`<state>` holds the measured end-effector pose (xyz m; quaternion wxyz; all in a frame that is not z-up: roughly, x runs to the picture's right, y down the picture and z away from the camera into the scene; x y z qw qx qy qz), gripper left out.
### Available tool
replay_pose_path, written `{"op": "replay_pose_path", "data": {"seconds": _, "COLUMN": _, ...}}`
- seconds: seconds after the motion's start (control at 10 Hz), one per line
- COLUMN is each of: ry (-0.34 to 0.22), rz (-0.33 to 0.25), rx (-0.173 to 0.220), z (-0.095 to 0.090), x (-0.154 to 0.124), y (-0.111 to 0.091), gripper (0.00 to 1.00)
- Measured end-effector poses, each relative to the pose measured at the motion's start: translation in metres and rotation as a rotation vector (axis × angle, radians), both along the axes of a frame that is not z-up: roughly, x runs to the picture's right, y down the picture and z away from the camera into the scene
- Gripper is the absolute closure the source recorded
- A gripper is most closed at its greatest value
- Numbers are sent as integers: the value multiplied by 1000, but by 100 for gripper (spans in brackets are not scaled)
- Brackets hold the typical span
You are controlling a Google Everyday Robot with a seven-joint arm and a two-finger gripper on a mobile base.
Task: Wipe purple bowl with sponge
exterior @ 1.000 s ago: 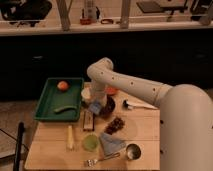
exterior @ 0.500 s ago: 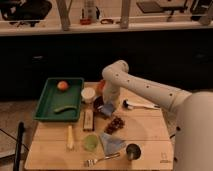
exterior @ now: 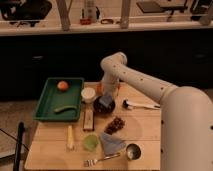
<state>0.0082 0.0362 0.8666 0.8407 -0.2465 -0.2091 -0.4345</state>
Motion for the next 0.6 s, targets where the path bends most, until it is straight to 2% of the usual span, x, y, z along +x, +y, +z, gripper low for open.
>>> {"op": "replay_pose_path", "data": {"seconds": 0.1, "ry": -13, "rz": -6, "rx": 3, "z": 3, "x": -16, "y": -4, "gripper": 100}}
{"op": "replay_pose_path", "data": {"seconds": 0.3, "ry": -43, "rz": -41, "rx": -1, "z": 3, "x": -25, "y": -2, "gripper": 100}}
{"op": "replay_pose_path", "data": {"seconds": 0.5, "ry": -89, "rz": -83, "rx": -12, "z": -10, "x": -42, "y": 16, "gripper": 100}}
{"op": "replay_pose_path", "data": {"seconds": 0.6, "ry": -99, "rz": -102, "rx": -22, "z": -19, "x": -40, "y": 30, "gripper": 100}}
